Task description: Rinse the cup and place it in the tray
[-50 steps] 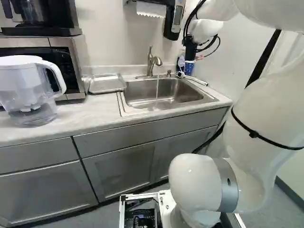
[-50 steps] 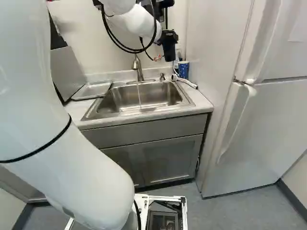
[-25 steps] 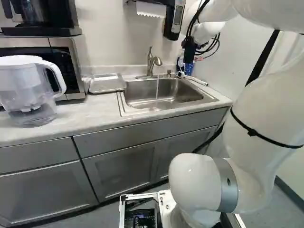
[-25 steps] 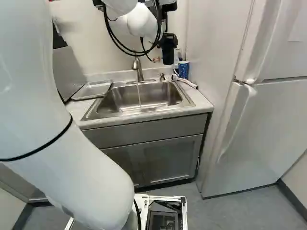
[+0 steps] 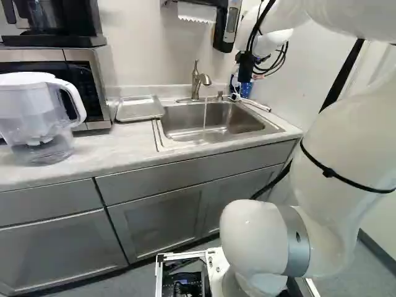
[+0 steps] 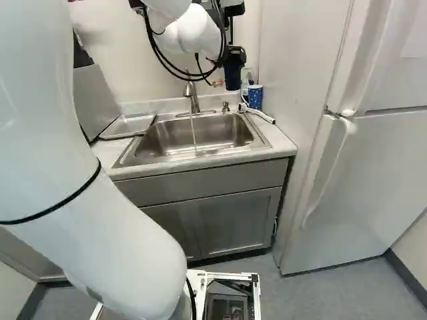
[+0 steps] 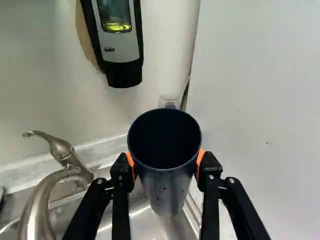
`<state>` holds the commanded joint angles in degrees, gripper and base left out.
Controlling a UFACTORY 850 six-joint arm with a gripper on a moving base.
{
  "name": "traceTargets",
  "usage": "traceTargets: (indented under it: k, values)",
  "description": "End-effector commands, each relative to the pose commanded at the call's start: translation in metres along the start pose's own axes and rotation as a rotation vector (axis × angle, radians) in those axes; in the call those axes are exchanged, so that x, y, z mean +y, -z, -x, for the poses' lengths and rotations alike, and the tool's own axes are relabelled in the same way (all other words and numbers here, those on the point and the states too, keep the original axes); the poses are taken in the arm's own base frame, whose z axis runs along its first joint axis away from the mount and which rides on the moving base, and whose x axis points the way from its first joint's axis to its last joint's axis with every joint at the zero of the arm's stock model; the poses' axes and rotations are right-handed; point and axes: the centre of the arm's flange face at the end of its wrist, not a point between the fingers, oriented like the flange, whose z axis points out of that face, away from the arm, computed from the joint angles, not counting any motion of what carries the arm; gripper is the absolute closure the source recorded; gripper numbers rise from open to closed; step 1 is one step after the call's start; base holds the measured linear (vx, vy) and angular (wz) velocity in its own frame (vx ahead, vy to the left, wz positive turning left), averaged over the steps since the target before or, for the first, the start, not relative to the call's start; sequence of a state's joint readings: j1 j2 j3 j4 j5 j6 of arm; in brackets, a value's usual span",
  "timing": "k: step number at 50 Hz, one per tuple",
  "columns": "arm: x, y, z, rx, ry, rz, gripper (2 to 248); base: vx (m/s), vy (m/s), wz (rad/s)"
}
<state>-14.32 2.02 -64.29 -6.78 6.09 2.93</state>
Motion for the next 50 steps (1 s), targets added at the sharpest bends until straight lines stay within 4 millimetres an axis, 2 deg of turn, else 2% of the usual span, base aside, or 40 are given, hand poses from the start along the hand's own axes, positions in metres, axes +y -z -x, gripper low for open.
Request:
traceTargets:
  k: [22,50]
  values:
    - [-0.0014,0.0,0.0002,-0.001,0.142,-0.015,124,0.0,0.0,0.0]
    - [-0.003,0.0001,-0.0008,0.011,0.122,-0.033,124,0.0,0.0,0.0]
